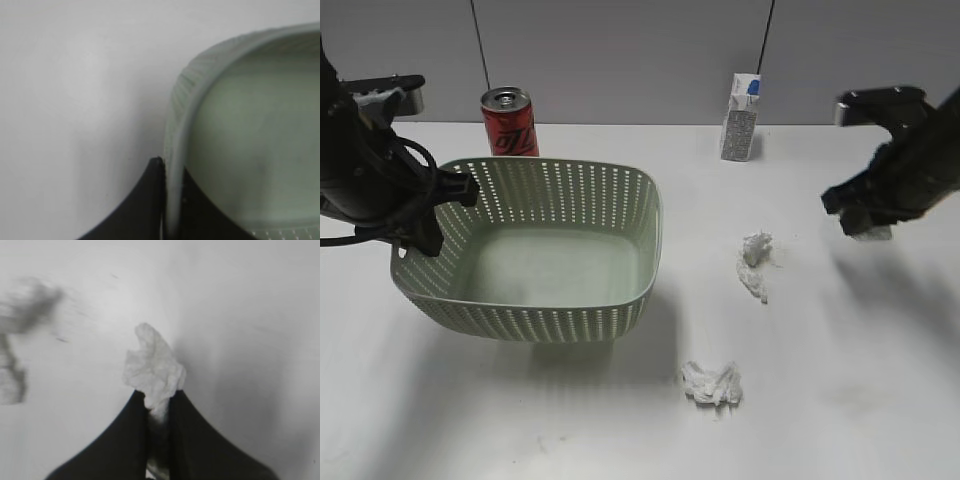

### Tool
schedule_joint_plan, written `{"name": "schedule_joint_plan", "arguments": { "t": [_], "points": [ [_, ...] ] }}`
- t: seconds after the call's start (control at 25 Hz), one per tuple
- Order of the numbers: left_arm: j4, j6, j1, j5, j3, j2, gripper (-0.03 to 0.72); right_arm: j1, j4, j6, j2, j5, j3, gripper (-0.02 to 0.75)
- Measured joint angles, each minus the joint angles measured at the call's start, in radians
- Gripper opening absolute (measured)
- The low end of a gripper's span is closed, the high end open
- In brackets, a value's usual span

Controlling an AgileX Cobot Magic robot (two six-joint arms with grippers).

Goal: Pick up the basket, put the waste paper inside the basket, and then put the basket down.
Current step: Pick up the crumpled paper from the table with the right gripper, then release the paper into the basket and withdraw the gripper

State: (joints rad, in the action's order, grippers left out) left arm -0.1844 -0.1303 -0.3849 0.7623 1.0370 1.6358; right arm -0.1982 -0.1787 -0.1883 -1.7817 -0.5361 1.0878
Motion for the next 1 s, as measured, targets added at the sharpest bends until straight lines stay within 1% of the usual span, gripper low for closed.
{"name": "schedule_joint_plan", "arguments": {
  "t": [0.12,0.24,0.32,0.44,0.52,0.6,0.64,0.68,0.76,0.84,0.88,0.92,1.0],
  "points": [
    [0.000,0.000,0.000,0.000,0.000,0.000,0.000,-0.144,-0.030,-0.014,0.064,-0.019,0.078,0.044],
    [0.000,0.000,0.000,0.000,0.000,0.000,0.000,-0.289,-0.094,-0.016,0.087,-0.023,0.175,0.044],
    [0.000,0.000,0.000,0.000,0.000,0.000,0.000,-0.365,-0.135,-0.016,0.084,-0.022,0.232,0.044],
    [0.001,0.000,0.000,0.000,0.000,0.000,0.000,-0.448,-0.176,-0.017,0.050,-0.019,0.286,0.043],
    [0.001,0.000,0.000,0.000,0.000,0.000,0.000,-0.484,-0.199,-0.026,0.017,-0.023,0.297,0.048],
    [0.001,0.000,0.000,0.000,0.000,0.000,0.000,-0.502,-0.239,-0.047,-0.019,-0.047,0.297,0.083],
    [0.001,0.000,0.000,0.000,0.000,0.000,0.000,-0.504,-0.264,-0.062,-0.038,-0.065,0.297,0.123],
    [0.001,0.000,0.000,0.000,0.000,0.000,0.000,-0.504,-0.287,-0.079,-0.053,-0.080,0.297,0.182],
    [0.001,0.000,0.000,-0.001,0.000,0.000,0.000,-0.504,-0.311,-0.116,-0.072,-0.100,0.297,0.324],
    [0.001,0.000,0.000,-0.004,0.000,0.000,0.000,-0.504,-0.317,-0.145,-0.081,-0.105,0.297,0.489],
    [0.001,0.000,0.000,-0.005,0.000,0.000,0.000,-0.504,-0.318,-0.150,-0.082,-0.106,0.298,0.545],
    [0.001,0.000,0.000,-0.006,0.000,0.000,0.000,-0.503,-0.314,-0.154,-0.082,-0.107,0.302,0.596],
    [0.001,0.000,0.000,-0.006,0.000,0.000,0.000,-0.493,-0.278,-0.147,-0.082,-0.123,0.318,0.641]
  ]
}}
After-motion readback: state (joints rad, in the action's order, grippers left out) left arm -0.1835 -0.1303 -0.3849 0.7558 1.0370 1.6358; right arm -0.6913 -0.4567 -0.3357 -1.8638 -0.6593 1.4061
